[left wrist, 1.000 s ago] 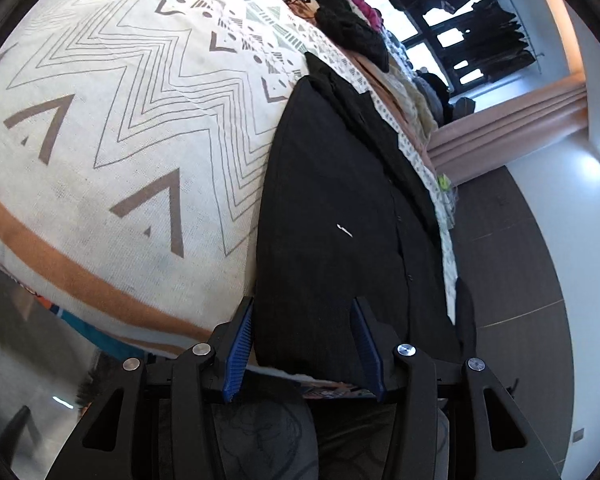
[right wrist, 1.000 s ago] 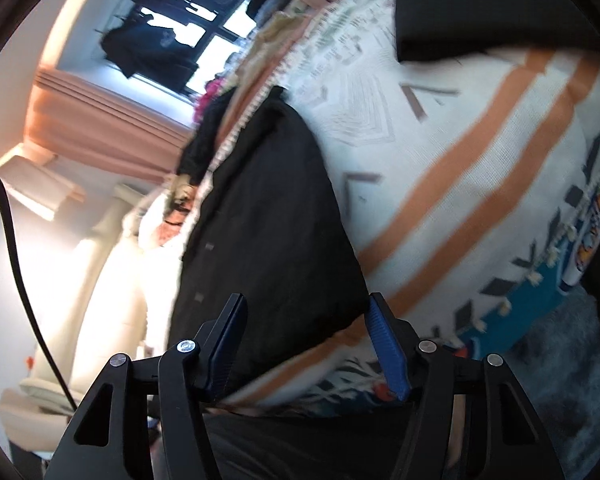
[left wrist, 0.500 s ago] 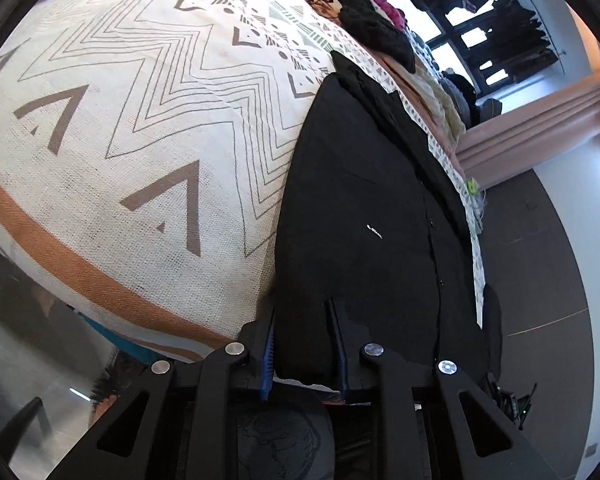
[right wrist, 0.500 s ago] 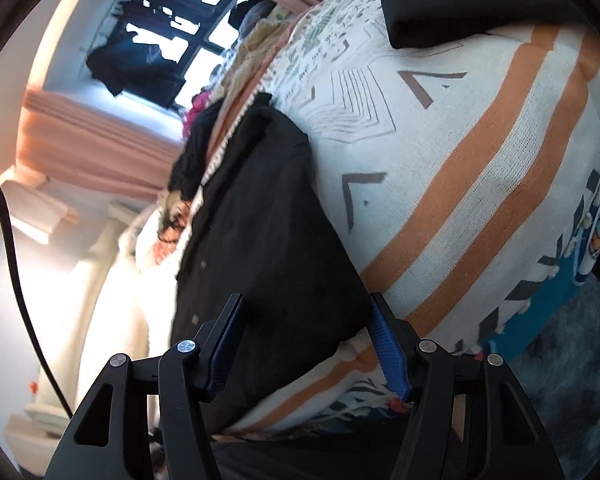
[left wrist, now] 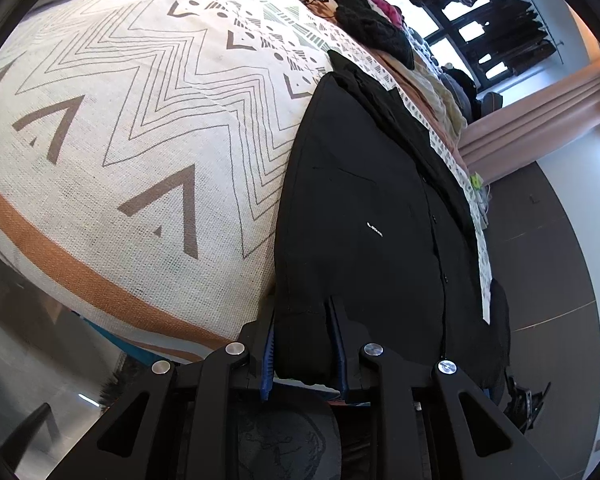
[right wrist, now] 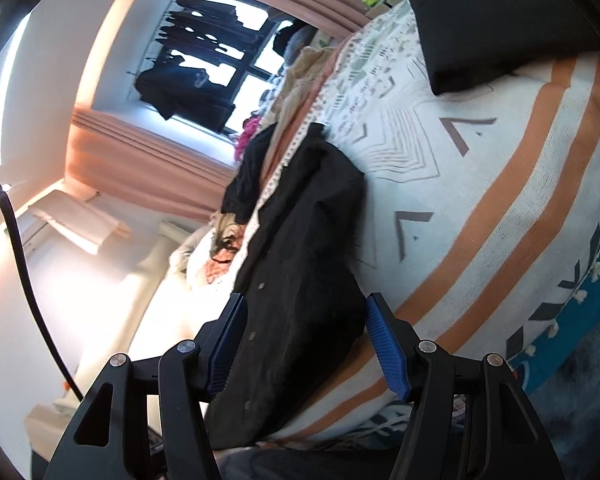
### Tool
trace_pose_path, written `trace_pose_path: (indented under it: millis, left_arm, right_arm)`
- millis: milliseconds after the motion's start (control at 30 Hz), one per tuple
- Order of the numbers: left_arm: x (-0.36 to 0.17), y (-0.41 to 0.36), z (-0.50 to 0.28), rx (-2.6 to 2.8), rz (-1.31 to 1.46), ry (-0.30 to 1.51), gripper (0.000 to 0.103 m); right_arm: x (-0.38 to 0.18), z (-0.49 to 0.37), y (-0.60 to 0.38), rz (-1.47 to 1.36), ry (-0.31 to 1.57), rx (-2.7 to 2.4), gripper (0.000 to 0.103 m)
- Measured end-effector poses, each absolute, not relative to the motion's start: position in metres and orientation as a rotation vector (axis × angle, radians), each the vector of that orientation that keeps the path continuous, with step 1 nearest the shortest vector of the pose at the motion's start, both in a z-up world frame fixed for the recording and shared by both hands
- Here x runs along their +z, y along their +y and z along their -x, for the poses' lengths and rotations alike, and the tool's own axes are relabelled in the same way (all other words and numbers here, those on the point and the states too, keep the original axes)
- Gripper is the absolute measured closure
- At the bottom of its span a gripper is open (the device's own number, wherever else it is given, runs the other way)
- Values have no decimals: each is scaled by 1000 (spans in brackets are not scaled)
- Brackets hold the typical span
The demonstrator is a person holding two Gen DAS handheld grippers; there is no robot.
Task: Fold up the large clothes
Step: 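Grasp the hem end of the black strip with both grippers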
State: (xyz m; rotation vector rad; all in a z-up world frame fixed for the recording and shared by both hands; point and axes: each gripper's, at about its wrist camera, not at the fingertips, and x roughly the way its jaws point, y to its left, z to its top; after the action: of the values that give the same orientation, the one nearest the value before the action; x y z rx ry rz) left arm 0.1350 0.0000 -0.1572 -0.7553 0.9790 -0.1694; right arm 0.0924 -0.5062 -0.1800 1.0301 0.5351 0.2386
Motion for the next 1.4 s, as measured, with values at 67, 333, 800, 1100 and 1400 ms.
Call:
trace_pose_path:
  millis: [67,333,800,1100,1400]
  left_arm:
    - [-156,-2,-137,-167,749,981,79]
    - [-156,-4,-142,-160,738,984,79]
    - [-163,1,-138,-186,795,976,79]
    - [-163,4,-135,-189,814,967,84]
    - [-133,9,-120,-190,820,858,92]
  right_arm:
    - [-185,-99,-507,-1018,556,215,40]
    - [-193,-120,-518,-972,572,171,40]
    - [-218,-96,-511,-1124,602,280,40]
    - [-220,-94,-505,-1151,621,246,53]
    - [-189,-92,-500,-1146,555,245,92]
